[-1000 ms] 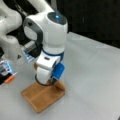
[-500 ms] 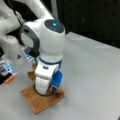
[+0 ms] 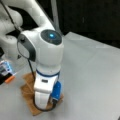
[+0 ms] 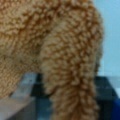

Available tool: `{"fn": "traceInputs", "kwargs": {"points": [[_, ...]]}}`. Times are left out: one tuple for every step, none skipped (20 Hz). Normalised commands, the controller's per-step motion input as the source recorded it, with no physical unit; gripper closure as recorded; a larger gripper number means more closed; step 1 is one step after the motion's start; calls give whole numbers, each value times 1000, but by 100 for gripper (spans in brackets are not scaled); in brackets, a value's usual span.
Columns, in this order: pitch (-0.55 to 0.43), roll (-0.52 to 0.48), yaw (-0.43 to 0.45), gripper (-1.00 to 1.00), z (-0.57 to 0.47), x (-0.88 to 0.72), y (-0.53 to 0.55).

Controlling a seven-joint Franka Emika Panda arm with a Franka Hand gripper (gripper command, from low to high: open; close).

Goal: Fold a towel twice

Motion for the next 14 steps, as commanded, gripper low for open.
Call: {"fn": "traceInputs", "kwargs": {"points": [[41,84,150,100,-193,269,-231],[13,117,123,100,-243,253,-214],[7,121,102,100,-259,241,-202],[8,118,81,100,-241,223,-184],[-6,143,53,100,-240,192,-167],[-12,158,28,100,-258,148,-149],[-25,188,5,100,-285,102,-136],[-29,211,-13,100,-328,48,-126],[-32,211,-21,100,-326,16,-119],[-28,235,-35,100,-329,-34,-113],[-30,245,-52,100,-335,-101,-105],[-39,238,-55,100,-305,-133,-100],[-33,241,-70,100,-286,-193,-96],[-42,229,-67,100,-231,-212,-95]]}}
